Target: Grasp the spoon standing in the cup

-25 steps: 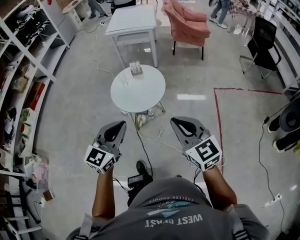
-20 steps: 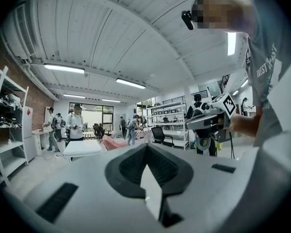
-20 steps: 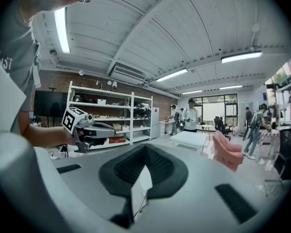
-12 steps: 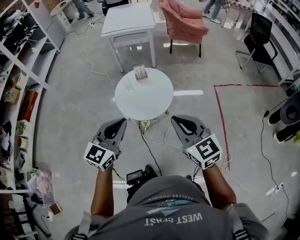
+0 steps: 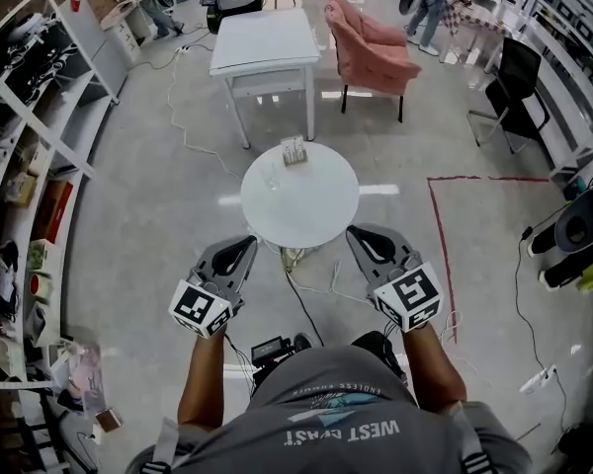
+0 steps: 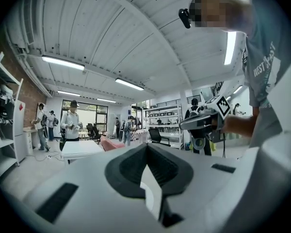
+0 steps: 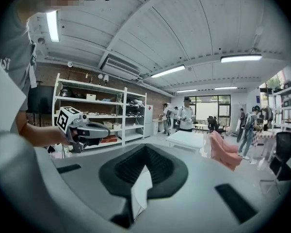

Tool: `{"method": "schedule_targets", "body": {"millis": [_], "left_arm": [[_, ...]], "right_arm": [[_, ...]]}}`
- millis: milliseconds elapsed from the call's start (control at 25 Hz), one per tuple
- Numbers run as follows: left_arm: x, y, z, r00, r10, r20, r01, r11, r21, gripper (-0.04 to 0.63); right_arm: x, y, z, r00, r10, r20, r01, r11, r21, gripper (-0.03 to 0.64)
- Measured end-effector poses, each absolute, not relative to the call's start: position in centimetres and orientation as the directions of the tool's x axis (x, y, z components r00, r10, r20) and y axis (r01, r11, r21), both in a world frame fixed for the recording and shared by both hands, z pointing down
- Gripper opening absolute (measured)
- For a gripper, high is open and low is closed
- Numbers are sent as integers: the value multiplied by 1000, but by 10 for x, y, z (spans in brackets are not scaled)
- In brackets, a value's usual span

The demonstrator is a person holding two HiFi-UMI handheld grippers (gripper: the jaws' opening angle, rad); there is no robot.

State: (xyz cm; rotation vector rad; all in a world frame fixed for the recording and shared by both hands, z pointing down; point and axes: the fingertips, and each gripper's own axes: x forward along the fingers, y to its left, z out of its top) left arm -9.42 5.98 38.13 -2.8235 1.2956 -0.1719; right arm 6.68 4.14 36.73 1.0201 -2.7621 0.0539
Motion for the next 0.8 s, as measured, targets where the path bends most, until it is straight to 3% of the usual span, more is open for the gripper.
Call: {"method": "schedule_targets", "body": {"millis": [800], "left_arm": [[-96,-18,388,513,-850,116,-854,-520,-34,5]], "right_arm": [[54,-69,383,-846,-483,225,-494,869,7,-2]]}}
